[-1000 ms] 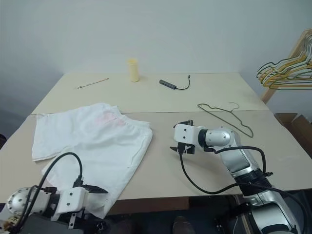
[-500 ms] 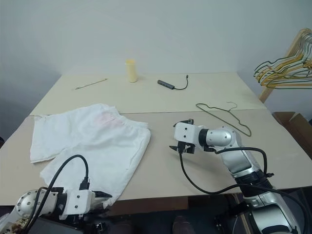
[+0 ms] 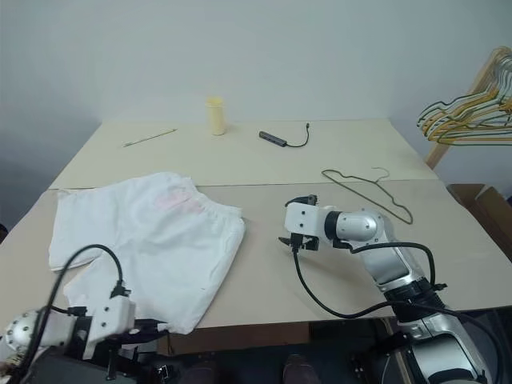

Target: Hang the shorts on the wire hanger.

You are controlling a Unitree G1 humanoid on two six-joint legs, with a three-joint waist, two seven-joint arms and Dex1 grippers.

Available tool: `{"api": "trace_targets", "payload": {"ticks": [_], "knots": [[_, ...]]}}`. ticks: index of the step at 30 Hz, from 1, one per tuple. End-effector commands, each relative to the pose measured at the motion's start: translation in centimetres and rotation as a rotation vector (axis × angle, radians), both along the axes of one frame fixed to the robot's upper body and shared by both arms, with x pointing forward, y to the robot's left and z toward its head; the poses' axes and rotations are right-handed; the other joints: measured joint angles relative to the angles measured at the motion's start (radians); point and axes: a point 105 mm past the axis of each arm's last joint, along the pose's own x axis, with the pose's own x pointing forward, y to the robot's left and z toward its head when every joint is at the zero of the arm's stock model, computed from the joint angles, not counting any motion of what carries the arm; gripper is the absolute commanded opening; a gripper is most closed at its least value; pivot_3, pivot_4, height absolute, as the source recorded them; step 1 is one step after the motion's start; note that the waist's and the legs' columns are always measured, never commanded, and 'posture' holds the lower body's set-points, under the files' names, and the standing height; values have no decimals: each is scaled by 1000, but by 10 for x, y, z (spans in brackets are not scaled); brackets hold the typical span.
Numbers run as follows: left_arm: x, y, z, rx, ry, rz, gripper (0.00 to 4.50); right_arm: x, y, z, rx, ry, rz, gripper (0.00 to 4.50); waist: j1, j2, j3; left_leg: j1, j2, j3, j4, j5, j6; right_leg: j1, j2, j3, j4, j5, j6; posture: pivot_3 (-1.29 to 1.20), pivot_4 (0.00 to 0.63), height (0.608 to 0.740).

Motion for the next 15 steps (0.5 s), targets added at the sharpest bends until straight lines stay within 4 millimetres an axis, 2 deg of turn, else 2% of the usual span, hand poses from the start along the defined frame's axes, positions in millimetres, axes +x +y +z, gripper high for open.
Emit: {"api": "trace_targets", "payload": {"ticks": [1, 4, 8, 15], "knots": [[-2, 6, 15, -11, 0, -15, 27, 5, 13, 2, -82, -139, 78, 4500, -6, 0, 0, 0, 0, 0, 0, 0, 0, 0, 0, 0, 0, 0, 0, 39, 0, 740], [-1, 13, 20, 4, -15, -9, 27, 14, 23, -11, -163, -207, 129, 4500, -16, 0, 0, 0, 0, 0, 0, 0, 0, 0, 0, 0, 0, 0, 0, 39, 0, 740], [2, 16, 24, 9, -34, -1, 27, 26, 47, -16, -174, -301, 201, 4500, -27, 0, 0, 1, 0, 0, 0, 0, -1, 0, 0, 0, 0, 0, -1, 41, 0, 740], [2, 11, 28, 11, -40, -6, 27, 36, 100, -9, -156, -507, 347, 4500, -45, 0, 0, 0, 0, -1, 0, 0, -1, 0, 0, 0, 1, 1, -1, 64, 0, 740]]}}
